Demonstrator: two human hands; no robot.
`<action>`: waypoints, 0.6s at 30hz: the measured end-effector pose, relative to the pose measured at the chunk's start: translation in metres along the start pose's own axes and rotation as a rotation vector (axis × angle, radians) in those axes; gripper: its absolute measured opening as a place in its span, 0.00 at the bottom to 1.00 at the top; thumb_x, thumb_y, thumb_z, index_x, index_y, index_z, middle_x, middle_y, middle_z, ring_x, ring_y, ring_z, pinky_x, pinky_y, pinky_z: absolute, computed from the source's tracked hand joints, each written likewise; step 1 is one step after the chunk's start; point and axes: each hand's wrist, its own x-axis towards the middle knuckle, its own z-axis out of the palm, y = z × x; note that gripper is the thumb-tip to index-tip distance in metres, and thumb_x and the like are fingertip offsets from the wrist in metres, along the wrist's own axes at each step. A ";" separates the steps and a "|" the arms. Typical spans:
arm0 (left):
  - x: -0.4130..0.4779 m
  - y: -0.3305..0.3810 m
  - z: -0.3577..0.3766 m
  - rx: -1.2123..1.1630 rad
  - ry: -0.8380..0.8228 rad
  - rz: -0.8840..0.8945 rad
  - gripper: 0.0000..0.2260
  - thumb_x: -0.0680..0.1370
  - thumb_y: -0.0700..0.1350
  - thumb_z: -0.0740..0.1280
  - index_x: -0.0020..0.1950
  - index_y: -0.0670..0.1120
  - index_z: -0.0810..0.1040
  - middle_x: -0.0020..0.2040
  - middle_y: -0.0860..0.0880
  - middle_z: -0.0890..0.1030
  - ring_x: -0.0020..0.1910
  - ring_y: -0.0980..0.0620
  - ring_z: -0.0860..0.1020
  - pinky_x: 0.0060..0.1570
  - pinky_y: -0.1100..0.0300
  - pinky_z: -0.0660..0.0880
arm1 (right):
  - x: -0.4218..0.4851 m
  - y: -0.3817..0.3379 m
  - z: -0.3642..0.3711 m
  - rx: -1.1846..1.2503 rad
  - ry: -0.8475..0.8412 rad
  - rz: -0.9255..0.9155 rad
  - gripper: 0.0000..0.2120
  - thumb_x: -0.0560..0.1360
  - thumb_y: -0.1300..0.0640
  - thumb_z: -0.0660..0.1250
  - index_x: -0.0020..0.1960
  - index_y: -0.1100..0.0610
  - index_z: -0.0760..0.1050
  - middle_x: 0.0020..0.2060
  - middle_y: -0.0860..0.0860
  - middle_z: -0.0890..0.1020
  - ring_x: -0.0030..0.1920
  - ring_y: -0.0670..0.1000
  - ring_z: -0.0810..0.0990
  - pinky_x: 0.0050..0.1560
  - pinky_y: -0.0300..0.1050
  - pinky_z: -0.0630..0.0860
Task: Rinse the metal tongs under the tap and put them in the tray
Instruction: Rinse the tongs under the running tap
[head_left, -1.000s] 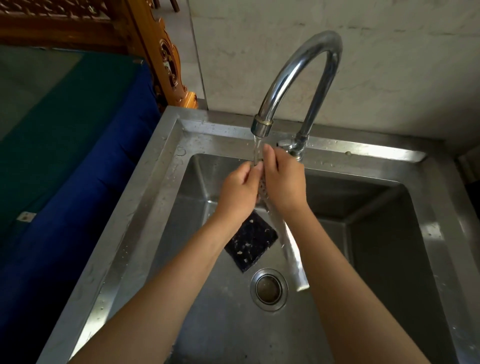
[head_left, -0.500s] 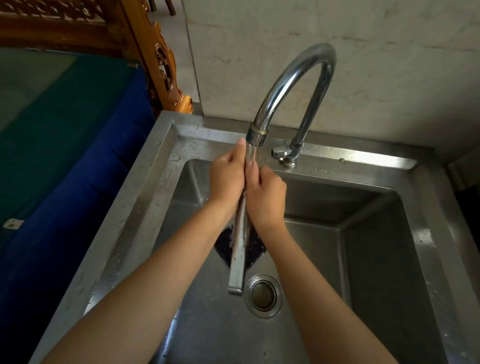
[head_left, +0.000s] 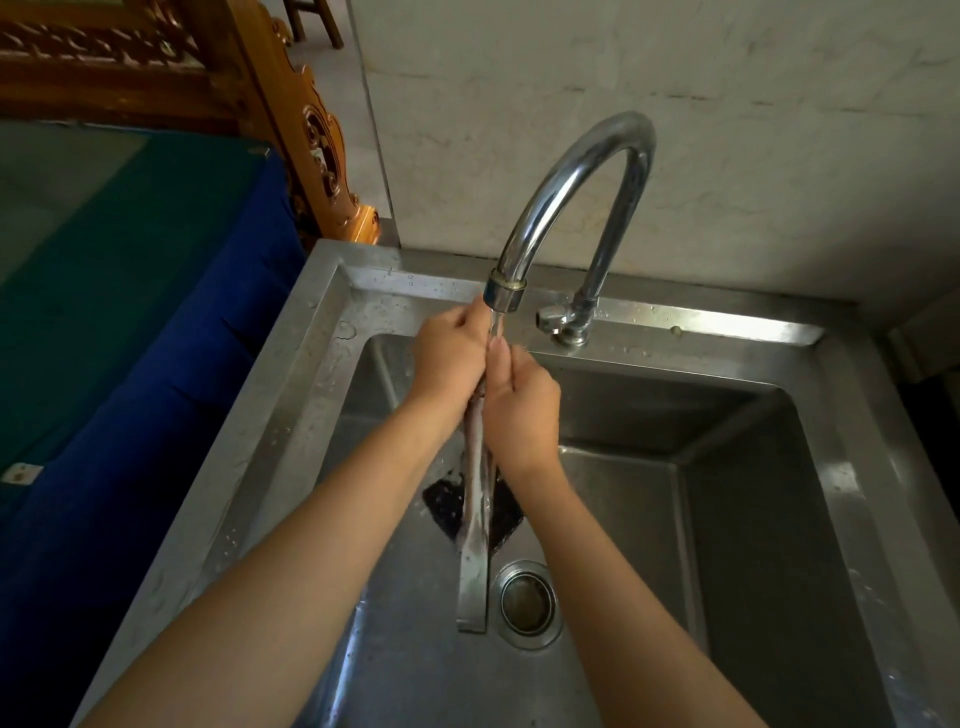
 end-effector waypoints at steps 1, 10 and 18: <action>-0.004 -0.003 0.001 0.007 0.015 0.021 0.18 0.79 0.44 0.59 0.28 0.50 0.71 0.25 0.53 0.72 0.28 0.57 0.72 0.34 0.60 0.70 | 0.001 0.000 0.000 0.005 0.026 -0.008 0.19 0.80 0.49 0.55 0.31 0.52 0.67 0.24 0.46 0.72 0.23 0.41 0.69 0.25 0.33 0.65; -0.033 -0.014 0.004 0.067 -0.048 0.093 0.20 0.80 0.53 0.56 0.37 0.43 0.77 0.28 0.47 0.74 0.26 0.54 0.71 0.28 0.60 0.67 | 0.037 -0.014 -0.012 0.067 0.027 0.009 0.17 0.79 0.55 0.58 0.31 0.52 0.65 0.26 0.46 0.70 0.24 0.40 0.67 0.28 0.35 0.65; -0.003 0.008 0.002 -0.130 -0.012 0.003 0.19 0.78 0.41 0.59 0.26 0.48 0.69 0.25 0.50 0.70 0.30 0.50 0.71 0.39 0.51 0.70 | 0.004 -0.011 -0.010 -0.066 -0.071 -0.055 0.15 0.80 0.51 0.54 0.39 0.56 0.69 0.28 0.47 0.73 0.27 0.45 0.71 0.30 0.38 0.69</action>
